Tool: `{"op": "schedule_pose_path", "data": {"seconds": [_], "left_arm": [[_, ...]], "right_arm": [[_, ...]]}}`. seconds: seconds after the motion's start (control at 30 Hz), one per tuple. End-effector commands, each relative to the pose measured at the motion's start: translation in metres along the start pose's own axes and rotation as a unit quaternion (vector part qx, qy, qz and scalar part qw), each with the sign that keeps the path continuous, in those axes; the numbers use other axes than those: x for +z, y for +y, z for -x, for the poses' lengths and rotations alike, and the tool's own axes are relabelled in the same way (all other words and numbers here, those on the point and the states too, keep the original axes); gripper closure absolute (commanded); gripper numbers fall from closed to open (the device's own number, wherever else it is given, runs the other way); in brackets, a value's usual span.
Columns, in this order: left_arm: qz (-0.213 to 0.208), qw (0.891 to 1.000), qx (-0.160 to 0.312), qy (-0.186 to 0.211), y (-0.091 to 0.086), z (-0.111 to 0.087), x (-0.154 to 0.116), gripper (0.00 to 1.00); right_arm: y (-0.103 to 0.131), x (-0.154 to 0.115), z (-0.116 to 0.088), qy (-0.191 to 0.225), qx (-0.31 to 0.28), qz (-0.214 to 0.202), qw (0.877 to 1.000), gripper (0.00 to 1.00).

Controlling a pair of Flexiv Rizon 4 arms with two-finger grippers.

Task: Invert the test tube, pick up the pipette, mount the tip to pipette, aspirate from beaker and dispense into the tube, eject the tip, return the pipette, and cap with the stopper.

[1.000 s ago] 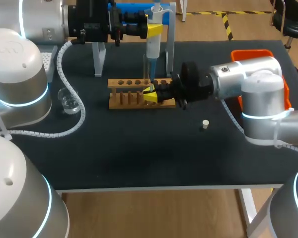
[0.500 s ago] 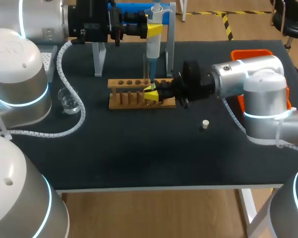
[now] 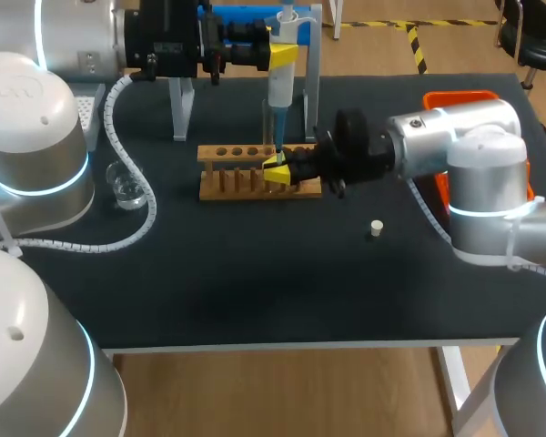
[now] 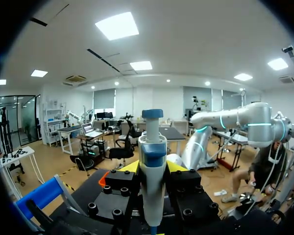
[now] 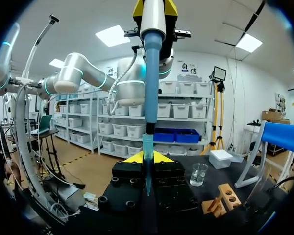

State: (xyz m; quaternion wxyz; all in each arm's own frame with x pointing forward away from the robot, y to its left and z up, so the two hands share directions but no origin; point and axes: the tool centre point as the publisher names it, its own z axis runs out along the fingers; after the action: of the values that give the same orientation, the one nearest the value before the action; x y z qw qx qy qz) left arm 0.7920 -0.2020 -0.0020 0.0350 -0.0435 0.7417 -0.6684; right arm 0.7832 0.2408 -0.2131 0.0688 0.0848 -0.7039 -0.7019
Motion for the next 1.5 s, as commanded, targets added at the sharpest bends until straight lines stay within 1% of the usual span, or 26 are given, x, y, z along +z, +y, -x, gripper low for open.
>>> {"op": "schedule_pose_path", "data": {"seconds": [0.03,0.37,1.1,1.5], "left_arm": [[0.001,1.0,0.0,0.001,-0.001,0.0,-0.002,1.0],[0.001,1.0,0.0,0.001,-0.001,0.0,-0.002,1.0],[0.001,1.0,0.0,0.001,-0.001,0.0,-0.002,1.0],[0.001,1.0,0.0,0.001,-0.001,0.0,-0.002,1.0]], "right_arm": [[0.003,0.0,-0.001,0.0,-0.001,-0.001,1.0,1.0],[0.007,0.001,0.0,0.003,-0.006,-0.001,1.0,1.0],[0.007,0.011,0.001,0.009,-0.005,-0.001,1.0,1.0],[0.006,0.012,0.0,0.008,-0.004,0.0,1.0,1.0]]}}
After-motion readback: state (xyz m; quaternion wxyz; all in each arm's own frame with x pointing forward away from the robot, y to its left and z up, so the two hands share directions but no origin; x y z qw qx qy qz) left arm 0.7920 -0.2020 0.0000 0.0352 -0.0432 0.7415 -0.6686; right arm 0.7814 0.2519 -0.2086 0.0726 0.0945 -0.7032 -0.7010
